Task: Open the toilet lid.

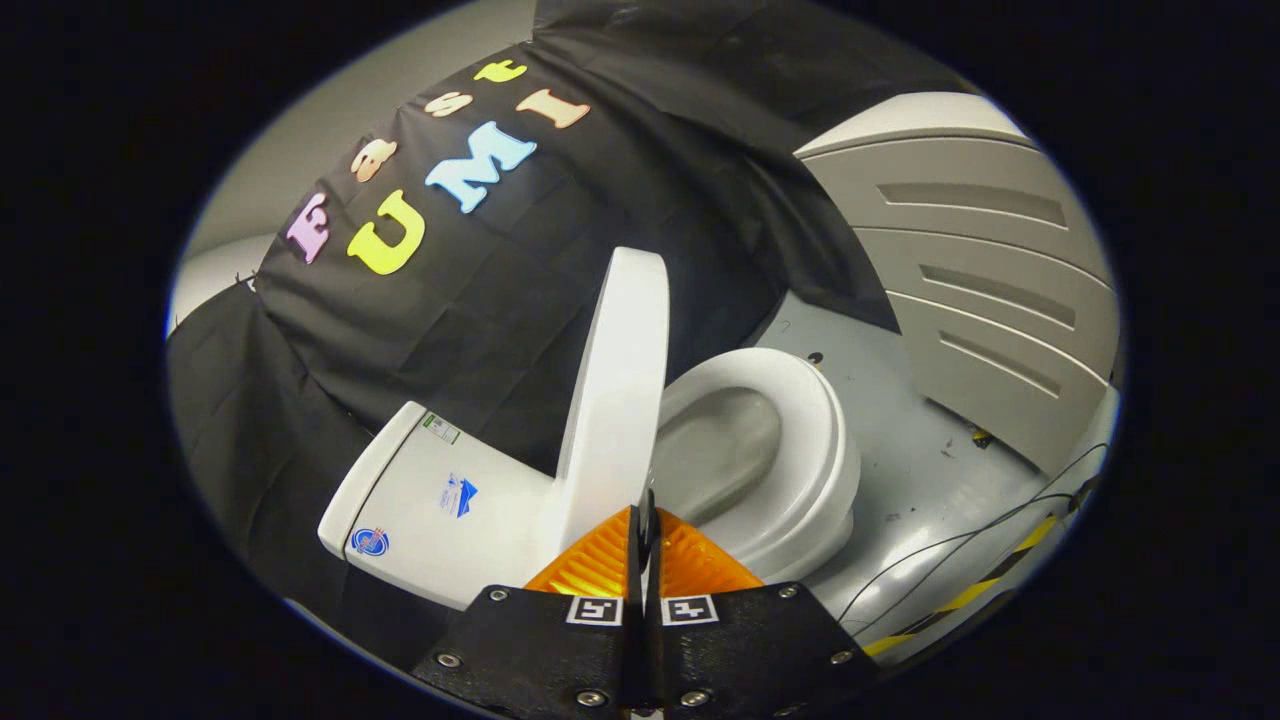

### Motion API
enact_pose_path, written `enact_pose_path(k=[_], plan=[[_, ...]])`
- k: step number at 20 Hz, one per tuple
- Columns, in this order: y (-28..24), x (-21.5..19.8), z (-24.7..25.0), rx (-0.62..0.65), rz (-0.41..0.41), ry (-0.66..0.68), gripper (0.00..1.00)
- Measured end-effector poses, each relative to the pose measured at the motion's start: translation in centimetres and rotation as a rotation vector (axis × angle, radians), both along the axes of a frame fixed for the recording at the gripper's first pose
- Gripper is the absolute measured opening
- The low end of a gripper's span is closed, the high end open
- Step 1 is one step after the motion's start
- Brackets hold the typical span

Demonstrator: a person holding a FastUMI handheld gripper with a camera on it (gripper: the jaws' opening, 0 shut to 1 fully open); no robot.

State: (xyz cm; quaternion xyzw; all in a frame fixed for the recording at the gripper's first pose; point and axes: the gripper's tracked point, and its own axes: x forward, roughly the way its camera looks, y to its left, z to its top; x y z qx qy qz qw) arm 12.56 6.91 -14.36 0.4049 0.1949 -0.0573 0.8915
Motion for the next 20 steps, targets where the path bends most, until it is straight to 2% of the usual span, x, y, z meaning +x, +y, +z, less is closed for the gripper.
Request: enact_pose_path(k=[20], plan=[[2.6,0.4,3.5,-0.097,0.010,0.002,0.00]])
